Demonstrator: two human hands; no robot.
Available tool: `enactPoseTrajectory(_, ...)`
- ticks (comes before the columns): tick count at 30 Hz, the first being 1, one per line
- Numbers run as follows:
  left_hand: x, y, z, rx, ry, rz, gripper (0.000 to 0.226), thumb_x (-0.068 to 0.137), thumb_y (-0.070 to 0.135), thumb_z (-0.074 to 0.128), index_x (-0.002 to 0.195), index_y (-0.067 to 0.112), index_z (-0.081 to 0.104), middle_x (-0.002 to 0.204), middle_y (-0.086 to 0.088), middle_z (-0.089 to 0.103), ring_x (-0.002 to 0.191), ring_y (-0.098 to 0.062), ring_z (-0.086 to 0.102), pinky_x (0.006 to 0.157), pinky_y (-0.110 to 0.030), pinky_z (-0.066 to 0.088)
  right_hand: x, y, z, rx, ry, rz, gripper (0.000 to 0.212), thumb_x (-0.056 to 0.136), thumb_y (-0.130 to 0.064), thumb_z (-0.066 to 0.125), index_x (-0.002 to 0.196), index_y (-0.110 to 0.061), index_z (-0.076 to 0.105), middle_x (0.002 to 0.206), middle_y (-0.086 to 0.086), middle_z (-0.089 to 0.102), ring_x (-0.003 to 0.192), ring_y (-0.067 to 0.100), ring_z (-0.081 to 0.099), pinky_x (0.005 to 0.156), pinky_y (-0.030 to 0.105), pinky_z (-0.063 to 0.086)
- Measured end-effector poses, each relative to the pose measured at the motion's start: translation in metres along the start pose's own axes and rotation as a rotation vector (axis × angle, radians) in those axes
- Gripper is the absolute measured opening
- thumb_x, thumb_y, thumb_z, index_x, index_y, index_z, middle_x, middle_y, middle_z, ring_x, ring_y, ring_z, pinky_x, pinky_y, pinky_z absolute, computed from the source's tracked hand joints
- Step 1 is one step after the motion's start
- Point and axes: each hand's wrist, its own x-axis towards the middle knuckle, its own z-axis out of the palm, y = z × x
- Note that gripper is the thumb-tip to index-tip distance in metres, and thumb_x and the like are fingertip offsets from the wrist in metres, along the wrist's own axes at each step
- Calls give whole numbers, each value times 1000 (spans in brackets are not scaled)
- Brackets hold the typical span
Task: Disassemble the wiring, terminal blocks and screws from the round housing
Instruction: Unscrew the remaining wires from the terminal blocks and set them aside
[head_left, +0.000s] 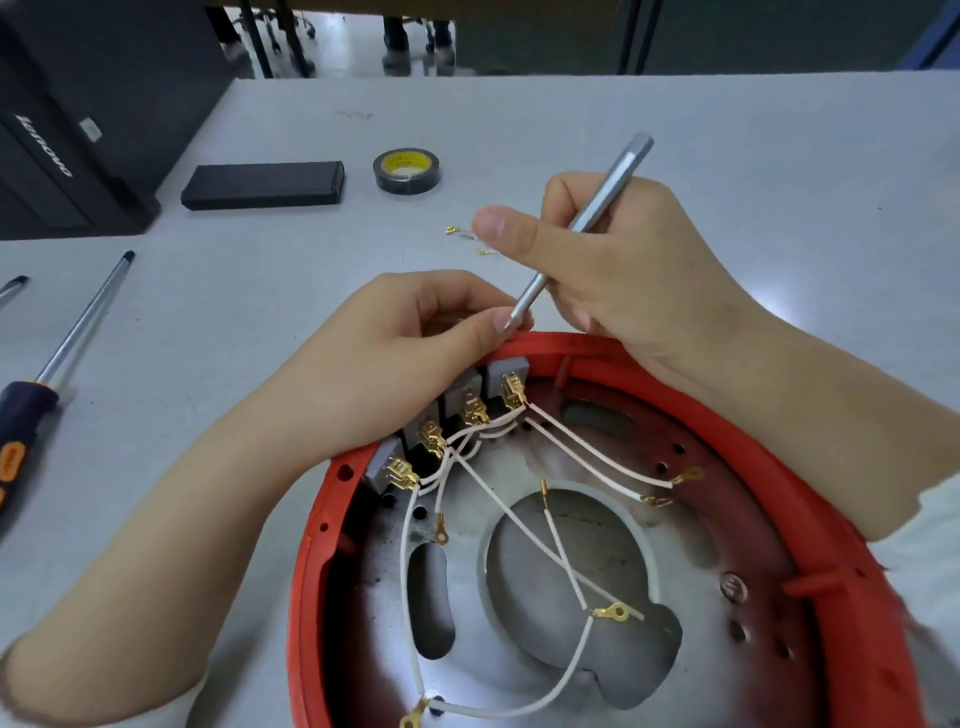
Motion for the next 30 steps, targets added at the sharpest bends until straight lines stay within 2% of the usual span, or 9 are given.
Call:
enactPoseTrajectory(2,-1,2,-3,12,-24,-45,18,93,29,57,99,24,72,90,12,75,88,-3,70,87,-22,51,-2,-5,-5,93,-16,39,43,86,-24,70,58,-15,39,36,-4,35,31,9,28,36,15,24)
enactPoseTrajectory(6,-7,6,-3,27,-136,-78,22,96,19,54,114,21,67,105,6,73,99,-6,67,94,-23,49,-13,-20,-19,-72,-177,7,24,88,-29,66,77,-13,53,46,-3,52,32,13,40,36,14,30)
enactPoseTrajectory(9,-14,7,4,21,-88,-92,28,99,16,48,121,22,63,116,5,69,112,-15,62,104,-36,43,-30,-29,-25,-205,-283,19,25,90,-38,59,90,-14,65,57,4,66,34,19,51,38,14,35)
enactPoseTrajectory(12,-22,10,17,-19,-7,-110,28,101,14,46,119,22,65,114,3,70,112,-26,61,103,-45,43,-49,-33,-27,-435,-301,49,28,90,-45,57,81,-22,69,57,-3,66,35,14,52,42,24,42)
enactPoseTrajectory(16,-30,13,39,-13,133,-125,32,101,14,44,126,20,61,122,5,65,118,-9,57,107,-33,40,-59,-31,-25,-1047,-249,-9,25,85,-57,53,80,-36,66,68,-16,65,66,4,57,55,27,36)
enactPoseTrajectory(23,-40,5,38,-12,298,-169,31,101,20,43,125,30,59,116,17,62,102,3,56,75,2,36,-56,-31,-10,-1111,-268,-64,22,83,-55,55,83,-37,67,62,-16,50,59,-1,42,51,23,28)
enactPoseTrajectory(25,-40,1,31,-75,275,-191,27,99,18,45,112,32,63,101,19,67,85,7,60,69,-4,42,-57,-30,-2,-1101,-252,-92,24,81,-58,55,79,-36,65,61,-17,46,58,-1,41,51,23,26)
enactPoseTrajectory(27,-35,-1,24,-187,223,-243,26,95,13,47,101,28,67,86,9,71,72,-5,63,64,-17,48,-57,-25,3,-1114,-239,-114,23,82,-56,56,77,-35,63,62,-18,43,60,5,40,51,22,25)
enactPoseTrajectory(30,-27,-4,21,-312,151,-233,25,94,9,47,104,20,67,98,-13,71,88,-23,66,84,-38,53,-52,-24,8,-1049,-235,-61,26,77,-53,53,76,-30,65,66,-16,48,69,12,48,62,30,45)
